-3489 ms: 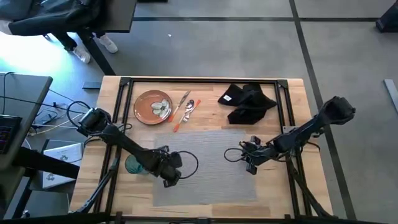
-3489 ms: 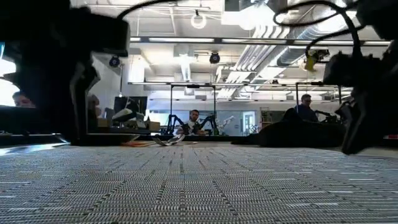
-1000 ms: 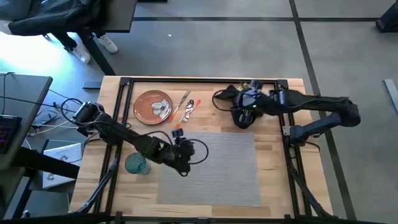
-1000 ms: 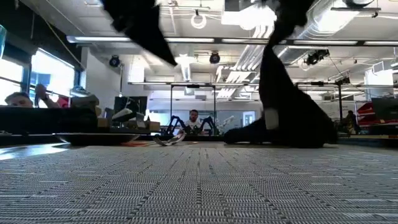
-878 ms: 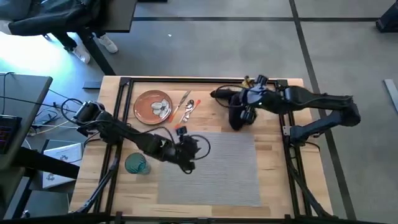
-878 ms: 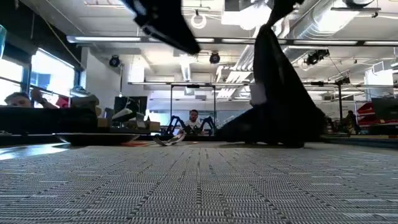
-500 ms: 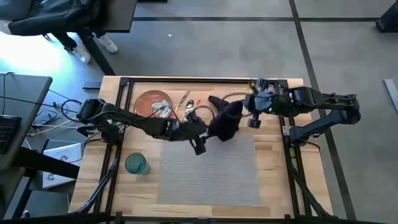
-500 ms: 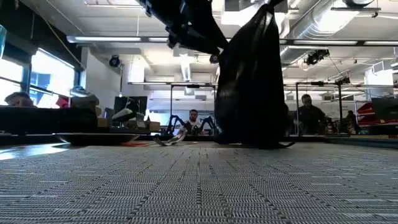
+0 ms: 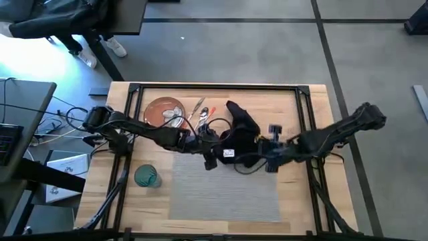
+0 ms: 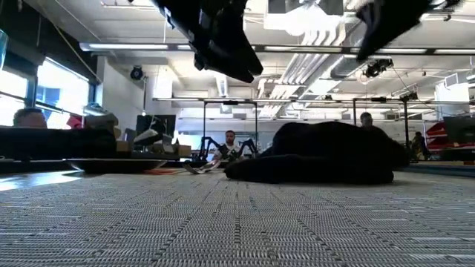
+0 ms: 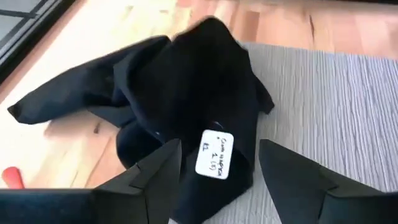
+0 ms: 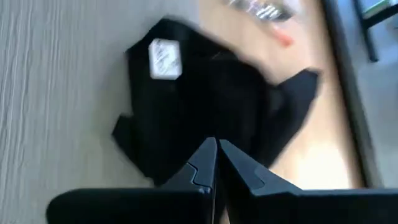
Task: Set table place
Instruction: Fold the black napkin
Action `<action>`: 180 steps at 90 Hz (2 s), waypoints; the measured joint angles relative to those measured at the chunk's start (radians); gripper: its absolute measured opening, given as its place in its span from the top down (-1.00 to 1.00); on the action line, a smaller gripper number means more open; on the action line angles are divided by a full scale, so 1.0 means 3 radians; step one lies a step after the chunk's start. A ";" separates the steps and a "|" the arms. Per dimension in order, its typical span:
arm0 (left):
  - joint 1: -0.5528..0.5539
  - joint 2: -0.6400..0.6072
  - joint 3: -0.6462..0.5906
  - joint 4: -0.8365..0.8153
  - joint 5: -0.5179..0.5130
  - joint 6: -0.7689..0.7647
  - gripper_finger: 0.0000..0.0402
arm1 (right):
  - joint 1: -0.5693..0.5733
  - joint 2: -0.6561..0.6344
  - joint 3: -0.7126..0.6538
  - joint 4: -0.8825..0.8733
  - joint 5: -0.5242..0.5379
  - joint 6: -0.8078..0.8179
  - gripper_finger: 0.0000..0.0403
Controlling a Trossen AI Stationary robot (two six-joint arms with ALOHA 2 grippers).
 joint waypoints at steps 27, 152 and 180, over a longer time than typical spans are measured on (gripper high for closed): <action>0.0142 0.0383 -0.0096 0.0685 0.0540 -0.0032 -0.05 | 0.0031 0.0000 -0.0858 0.0779 0.0030 0.0879 0.96; 0.0220 0.1131 0.0435 0.0622 0.0462 0.0259 0.98 | 0.0050 -0.0004 -0.1041 0.1251 -0.0053 0.0397 0.26; -0.0205 0.0187 0.0443 -0.0319 -0.0282 0.0379 1.00 | 0.0056 -0.0069 -0.0594 0.0868 0.0262 -0.0211 0.26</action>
